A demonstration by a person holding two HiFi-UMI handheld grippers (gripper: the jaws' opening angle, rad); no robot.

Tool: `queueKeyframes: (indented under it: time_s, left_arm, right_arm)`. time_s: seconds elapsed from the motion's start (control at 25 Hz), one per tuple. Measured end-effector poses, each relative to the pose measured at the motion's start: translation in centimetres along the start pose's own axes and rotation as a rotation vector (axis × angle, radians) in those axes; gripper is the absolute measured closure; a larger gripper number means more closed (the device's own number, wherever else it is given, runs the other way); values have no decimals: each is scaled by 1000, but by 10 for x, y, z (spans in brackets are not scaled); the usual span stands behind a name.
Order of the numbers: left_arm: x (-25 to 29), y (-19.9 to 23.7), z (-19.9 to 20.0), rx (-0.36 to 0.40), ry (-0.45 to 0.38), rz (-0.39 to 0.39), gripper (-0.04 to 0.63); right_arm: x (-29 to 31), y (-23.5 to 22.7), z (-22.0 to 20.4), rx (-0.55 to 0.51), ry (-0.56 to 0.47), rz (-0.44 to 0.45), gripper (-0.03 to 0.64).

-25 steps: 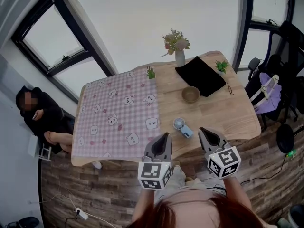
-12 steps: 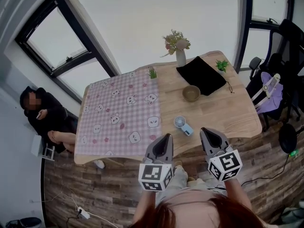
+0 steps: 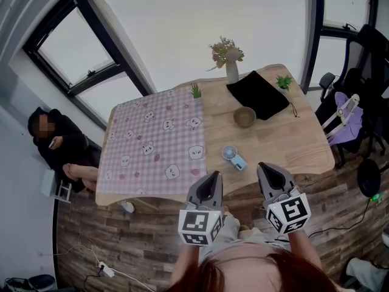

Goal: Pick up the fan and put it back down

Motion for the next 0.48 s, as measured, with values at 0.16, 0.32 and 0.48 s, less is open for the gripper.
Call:
queueKeyframes:
  time_s: [0.16, 0.32, 0.48]
  left_arm:
    - [-2, -3, 0, 15, 0, -14, 584]
    - [-1, 5, 4, 23, 3, -25, 584]
    - [2, 16, 10, 27, -8, -36, 584]
  right_arm:
    - [-5, 4, 3, -14, -24, -2, 617]
    - [-1, 8, 8, -11, -30, -18, 618]
    - [8, 13, 16, -28, -36, -29, 618]
Point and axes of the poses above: the fingertips, and each gripper's own axes: x forward along the fingers, y to its left, z out of its top, the point moved 10 cm from there along -x, backward along the fingers, and after that the axes turned 4 degrees about y, right-handed, at the moved point
